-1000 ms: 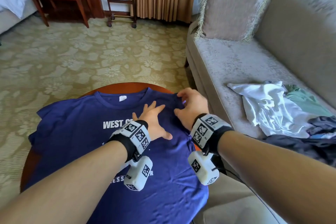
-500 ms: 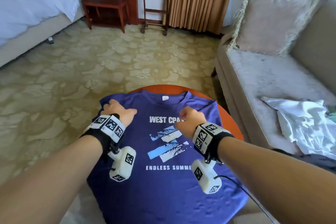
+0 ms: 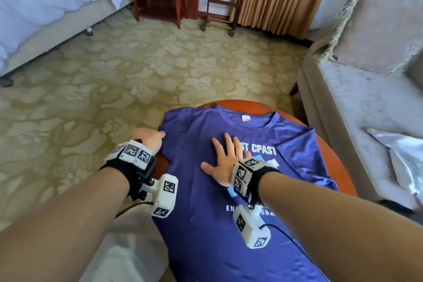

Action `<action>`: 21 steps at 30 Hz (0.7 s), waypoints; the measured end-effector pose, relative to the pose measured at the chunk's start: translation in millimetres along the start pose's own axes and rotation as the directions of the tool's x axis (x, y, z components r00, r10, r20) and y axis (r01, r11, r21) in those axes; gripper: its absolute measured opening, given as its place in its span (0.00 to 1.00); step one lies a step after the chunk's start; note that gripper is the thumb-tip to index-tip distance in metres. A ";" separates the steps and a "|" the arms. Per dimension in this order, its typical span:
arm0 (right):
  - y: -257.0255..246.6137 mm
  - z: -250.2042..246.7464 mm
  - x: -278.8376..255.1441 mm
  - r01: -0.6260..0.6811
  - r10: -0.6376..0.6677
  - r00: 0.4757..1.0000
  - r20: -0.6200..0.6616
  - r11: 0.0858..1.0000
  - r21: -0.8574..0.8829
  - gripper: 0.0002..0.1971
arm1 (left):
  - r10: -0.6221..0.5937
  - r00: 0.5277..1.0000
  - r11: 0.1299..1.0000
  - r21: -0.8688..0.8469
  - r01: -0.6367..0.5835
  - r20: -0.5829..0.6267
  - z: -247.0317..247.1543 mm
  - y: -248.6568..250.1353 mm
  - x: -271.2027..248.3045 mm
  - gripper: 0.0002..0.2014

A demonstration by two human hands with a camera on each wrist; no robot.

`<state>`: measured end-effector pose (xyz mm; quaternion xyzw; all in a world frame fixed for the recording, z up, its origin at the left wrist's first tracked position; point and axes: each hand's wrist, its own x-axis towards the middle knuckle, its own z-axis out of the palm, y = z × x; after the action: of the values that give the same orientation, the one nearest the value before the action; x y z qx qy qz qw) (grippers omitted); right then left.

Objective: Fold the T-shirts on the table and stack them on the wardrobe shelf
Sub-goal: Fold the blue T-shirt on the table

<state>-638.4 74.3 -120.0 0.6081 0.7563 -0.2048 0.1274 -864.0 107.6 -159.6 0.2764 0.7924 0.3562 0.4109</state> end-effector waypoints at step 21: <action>0.3 1.5 2.8 -0.014 0.021 0.996 0.082 0.996 -0.092 0.42 | -0.175 0.927 0.860 -0.407 0.308 0.330 -11.7 -9.3 -50.2 0.15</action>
<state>-638.9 76.1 -122.7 0.5992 0.7536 -0.1938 0.1882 -849.7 61.5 -139.4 0.1185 0.6494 0.4326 0.6140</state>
